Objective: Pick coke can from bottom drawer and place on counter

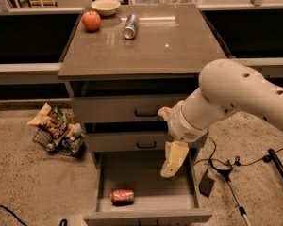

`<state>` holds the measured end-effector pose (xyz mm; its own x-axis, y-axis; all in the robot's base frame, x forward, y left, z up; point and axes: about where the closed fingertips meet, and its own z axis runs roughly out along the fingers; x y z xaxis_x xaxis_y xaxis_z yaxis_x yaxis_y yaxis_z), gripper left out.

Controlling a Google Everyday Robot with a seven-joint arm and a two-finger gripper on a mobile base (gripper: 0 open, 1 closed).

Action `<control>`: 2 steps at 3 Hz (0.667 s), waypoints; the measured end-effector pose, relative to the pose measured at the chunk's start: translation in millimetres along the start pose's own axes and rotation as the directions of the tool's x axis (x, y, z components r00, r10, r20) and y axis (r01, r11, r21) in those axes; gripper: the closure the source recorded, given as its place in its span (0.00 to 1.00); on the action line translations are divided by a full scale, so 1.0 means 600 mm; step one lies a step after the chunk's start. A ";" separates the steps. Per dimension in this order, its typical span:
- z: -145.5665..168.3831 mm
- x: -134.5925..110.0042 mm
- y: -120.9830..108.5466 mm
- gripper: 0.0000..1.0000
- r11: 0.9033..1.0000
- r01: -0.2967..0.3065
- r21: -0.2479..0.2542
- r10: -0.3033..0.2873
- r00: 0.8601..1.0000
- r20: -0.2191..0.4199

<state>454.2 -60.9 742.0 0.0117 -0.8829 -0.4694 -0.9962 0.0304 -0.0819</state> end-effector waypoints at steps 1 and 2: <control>0.061 0.030 -0.002 0.00 1.000 0.019 -0.020 -0.019 1.000 -0.020; 0.183 0.097 0.001 0.00 0.998 0.045 -0.051 -0.046 0.999 -0.012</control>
Offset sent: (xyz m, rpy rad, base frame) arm 0.0207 -0.0029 -0.2316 0.0003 0.0361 0.1072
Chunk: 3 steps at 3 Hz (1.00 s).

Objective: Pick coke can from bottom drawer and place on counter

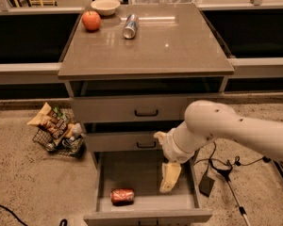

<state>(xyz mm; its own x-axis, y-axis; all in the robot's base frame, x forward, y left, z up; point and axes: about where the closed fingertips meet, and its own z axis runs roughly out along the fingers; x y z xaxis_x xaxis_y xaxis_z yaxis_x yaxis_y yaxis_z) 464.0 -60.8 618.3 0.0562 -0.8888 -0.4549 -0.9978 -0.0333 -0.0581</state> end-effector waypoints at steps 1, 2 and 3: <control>0.106 0.050 -0.004 0.00 1.000 0.020 -0.003 -0.019 0.999 0.033; 0.201 0.085 -0.013 0.00 1.000 0.022 0.000 -0.022 0.997 0.077; 0.281 0.107 -0.024 0.00 0.999 0.022 -0.028 -0.018 0.989 0.144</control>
Offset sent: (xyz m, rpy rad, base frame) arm 0.0268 0.0186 -0.2068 0.1367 -0.0069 0.0221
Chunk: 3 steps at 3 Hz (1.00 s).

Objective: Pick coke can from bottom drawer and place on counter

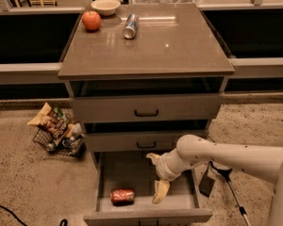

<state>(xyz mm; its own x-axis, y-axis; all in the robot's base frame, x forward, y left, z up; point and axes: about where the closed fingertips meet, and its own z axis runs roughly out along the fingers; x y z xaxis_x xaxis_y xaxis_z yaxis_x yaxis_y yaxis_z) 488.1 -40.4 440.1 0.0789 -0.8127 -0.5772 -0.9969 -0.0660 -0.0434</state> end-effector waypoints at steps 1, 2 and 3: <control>0.047 0.017 -0.013 0.00 0.999 0.004 -0.035 0.000 0.993 0.117; 0.058 0.023 -0.016 0.00 0.999 0.015 -0.041 -0.009 0.991 0.133; 0.058 0.023 -0.016 0.00 0.999 0.015 -0.041 -0.009 0.991 0.133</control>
Offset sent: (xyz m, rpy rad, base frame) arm 0.0079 0.0082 -0.0276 0.1086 0.0337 0.0245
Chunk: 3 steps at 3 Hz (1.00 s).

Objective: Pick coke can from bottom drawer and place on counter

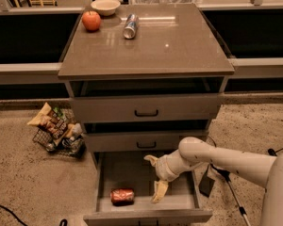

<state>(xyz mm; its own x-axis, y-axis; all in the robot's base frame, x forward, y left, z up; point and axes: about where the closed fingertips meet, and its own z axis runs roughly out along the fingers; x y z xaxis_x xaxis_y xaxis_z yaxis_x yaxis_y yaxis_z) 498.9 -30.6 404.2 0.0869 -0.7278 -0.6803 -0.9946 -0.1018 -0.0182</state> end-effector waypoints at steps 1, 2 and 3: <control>0.048 0.036 -0.007 0.00 1.000 -0.016 -0.014 0.017 0.999 0.034; 0.152 0.106 -0.043 0.00 0.999 -0.037 -0.031 0.039 0.997 0.061; 0.254 0.158 -0.062 0.00 0.997 -0.067 -0.049 0.070 0.996 0.064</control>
Offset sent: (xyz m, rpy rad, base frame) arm 0.0408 0.0428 -0.2271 0.1005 0.1335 -0.0115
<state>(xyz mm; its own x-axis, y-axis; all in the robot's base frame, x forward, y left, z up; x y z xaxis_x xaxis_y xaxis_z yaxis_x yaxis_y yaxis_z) 535.4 7.4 228.7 0.0136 -0.6881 -0.7255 -0.9942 -0.0864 0.0633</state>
